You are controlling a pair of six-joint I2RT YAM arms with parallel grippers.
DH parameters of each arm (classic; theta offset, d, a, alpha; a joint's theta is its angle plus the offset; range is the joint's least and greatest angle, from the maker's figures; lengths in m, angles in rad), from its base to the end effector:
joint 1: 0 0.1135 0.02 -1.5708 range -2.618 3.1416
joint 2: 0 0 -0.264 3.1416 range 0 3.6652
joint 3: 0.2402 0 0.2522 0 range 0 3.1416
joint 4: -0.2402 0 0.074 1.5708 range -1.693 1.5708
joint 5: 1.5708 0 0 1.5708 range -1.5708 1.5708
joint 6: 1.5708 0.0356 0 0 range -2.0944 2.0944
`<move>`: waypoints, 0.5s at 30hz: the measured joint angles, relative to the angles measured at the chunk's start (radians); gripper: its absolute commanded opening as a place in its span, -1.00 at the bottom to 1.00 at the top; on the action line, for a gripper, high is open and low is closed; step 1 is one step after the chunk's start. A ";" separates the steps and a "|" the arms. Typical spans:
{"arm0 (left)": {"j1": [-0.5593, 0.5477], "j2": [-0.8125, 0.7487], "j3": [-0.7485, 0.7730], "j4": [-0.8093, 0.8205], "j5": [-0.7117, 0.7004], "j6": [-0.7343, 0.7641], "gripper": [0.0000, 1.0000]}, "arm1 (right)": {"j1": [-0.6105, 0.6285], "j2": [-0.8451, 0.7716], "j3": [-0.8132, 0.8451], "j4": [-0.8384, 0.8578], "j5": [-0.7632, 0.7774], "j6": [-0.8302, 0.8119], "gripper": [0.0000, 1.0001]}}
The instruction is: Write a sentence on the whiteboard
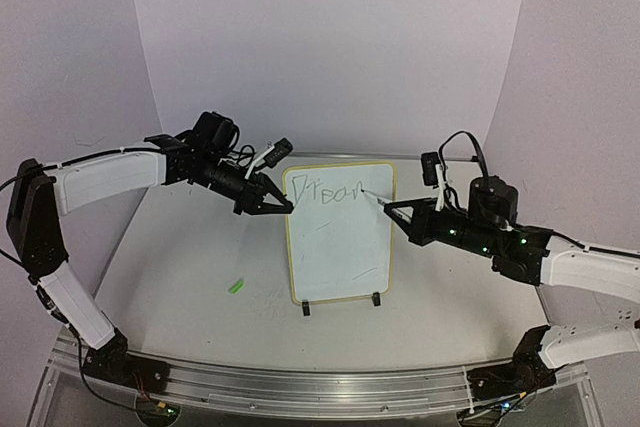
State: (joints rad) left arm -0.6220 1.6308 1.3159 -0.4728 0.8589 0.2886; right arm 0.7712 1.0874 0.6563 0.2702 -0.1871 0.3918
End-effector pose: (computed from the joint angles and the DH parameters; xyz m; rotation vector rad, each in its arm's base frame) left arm 0.2736 -0.2293 0.2893 1.3747 1.8380 -1.1730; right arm 0.1764 0.1807 0.2819 -0.4895 1.7734 1.0008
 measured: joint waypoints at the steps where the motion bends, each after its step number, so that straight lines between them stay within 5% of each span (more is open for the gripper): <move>1: 0.000 0.000 0.000 0.000 0.000 0.000 -1.00 | 0.000 0.000 -0.004 0.000 -0.003 0.003 -1.00; 15: 0.000 0.000 0.000 0.000 0.000 0.000 -1.00 | 0.000 0.005 -0.011 -0.010 -0.028 0.006 -1.00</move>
State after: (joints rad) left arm -0.6220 1.6310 1.3163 -0.4729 0.8589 0.2886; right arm 0.7712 1.0925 0.6449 0.2602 -0.2155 0.3975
